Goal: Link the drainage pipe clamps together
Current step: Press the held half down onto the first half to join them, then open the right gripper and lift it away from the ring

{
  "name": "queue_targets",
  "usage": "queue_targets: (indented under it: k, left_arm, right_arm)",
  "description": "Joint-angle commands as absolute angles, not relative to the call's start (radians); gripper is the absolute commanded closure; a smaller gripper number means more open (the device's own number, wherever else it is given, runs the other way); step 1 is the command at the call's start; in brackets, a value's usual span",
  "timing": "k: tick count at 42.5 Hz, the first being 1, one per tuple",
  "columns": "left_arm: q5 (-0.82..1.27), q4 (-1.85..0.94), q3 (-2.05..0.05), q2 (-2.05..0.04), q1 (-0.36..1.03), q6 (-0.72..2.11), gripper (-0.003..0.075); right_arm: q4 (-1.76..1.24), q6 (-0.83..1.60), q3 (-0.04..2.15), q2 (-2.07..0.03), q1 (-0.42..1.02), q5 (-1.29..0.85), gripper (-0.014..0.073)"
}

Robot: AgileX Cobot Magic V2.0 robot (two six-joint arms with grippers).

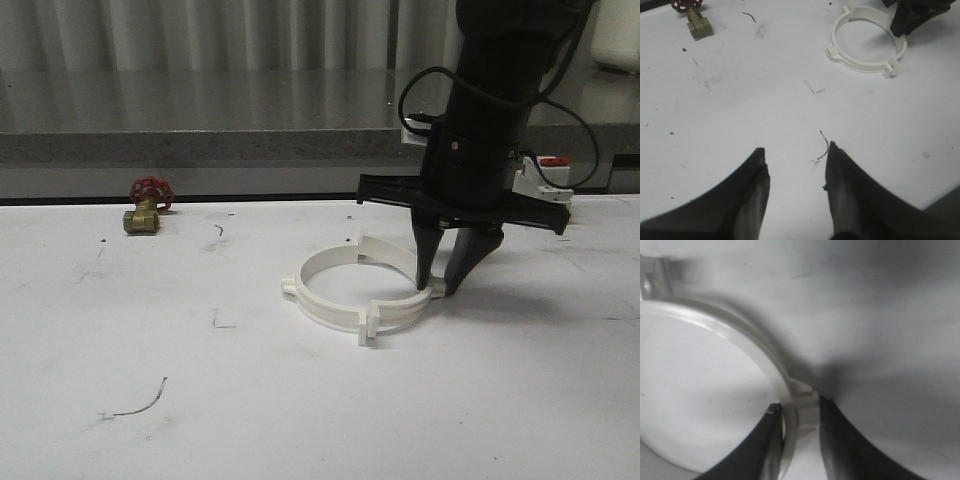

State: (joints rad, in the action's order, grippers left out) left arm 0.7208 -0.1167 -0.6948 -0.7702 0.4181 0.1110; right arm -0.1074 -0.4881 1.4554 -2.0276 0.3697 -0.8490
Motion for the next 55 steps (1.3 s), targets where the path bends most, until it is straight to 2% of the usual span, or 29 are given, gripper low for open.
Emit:
queue_targets:
  k: [1,13,22,44,55]
  left_arm:
    - [0.656,-0.133,-0.723,-0.765,0.417,0.111,0.0447]
    - [0.656,-0.133,-0.723,-0.765,0.417,0.111,0.0447]
    - [0.656,-0.133,-0.723,-0.765,0.417,0.111,0.0447]
    - [0.656,-0.133,-0.723,-0.765,0.417,0.111,0.0447]
    - [0.656,-0.133,-0.723,-0.765,0.417,0.111,0.0447]
  right_arm:
    - [-0.114,-0.487,1.483,-1.977,0.369,-0.828,0.0384]
    - [-0.114,-0.487,1.483,-1.977,0.369,-0.826,0.0375]
    - [-0.120,-0.487,1.483,-1.977,0.369,-0.809,0.0246]
    - [-0.136,-0.487,1.483,-1.965,0.368,-0.788,0.0244]
    - [-0.105,-0.475,1.481,-1.820,0.366,-0.771,0.0247]
